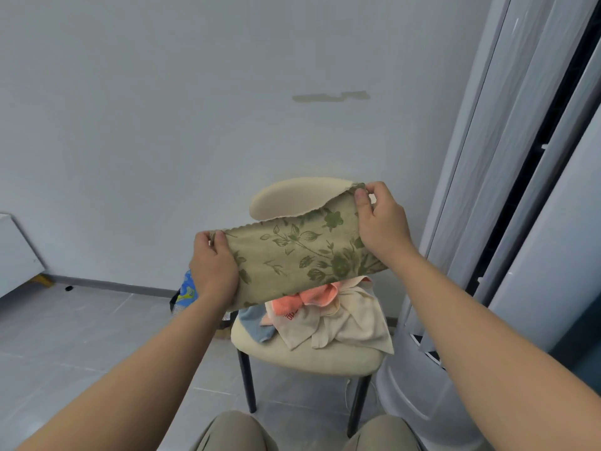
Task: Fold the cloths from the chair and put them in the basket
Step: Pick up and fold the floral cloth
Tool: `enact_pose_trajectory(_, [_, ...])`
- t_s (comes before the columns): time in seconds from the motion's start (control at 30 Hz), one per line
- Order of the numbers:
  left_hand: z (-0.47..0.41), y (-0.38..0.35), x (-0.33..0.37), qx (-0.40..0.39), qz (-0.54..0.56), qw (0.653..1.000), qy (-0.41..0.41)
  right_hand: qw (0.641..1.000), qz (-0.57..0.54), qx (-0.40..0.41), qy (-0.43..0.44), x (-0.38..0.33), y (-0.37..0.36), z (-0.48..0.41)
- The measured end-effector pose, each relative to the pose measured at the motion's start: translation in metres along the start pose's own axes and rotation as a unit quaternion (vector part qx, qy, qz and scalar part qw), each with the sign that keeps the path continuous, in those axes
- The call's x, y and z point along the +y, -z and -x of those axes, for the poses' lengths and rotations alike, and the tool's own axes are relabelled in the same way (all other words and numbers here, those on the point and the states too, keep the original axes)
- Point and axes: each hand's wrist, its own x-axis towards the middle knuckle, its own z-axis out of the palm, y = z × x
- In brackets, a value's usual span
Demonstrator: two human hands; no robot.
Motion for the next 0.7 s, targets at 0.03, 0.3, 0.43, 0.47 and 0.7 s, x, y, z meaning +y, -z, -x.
enact_pose_trajectory(0.03, [-0.002,0.001,-0.002,-0.001,-0.007,1.000,-0.011,1.000,0.000,0.006,-0.002,0.002,0.001,0.001])
enact_pose_trajectory(0.3, [-0.004,0.008,0.001,-0.018,-0.013,0.999,-0.034,0.997,-0.021,0.021,-0.067,0.027,-0.007,0.008])
enact_pose_trajectory(0.43, [-0.007,0.007,-0.001,-0.062,-0.054,0.997,-0.014,0.995,0.008,-0.006,-0.102,0.038,-0.013,0.012])
enact_pose_trajectory(0.47, [-0.007,0.005,-0.002,-0.080,-0.068,0.994,0.003,0.993,0.024,-0.020,-0.115,0.041,-0.015,0.014])
enact_pose_trajectory(0.7, [0.002,-0.004,-0.002,-0.152,-0.081,0.983,0.063,0.985,0.103,-0.026,-0.133,0.052,-0.027,0.034])
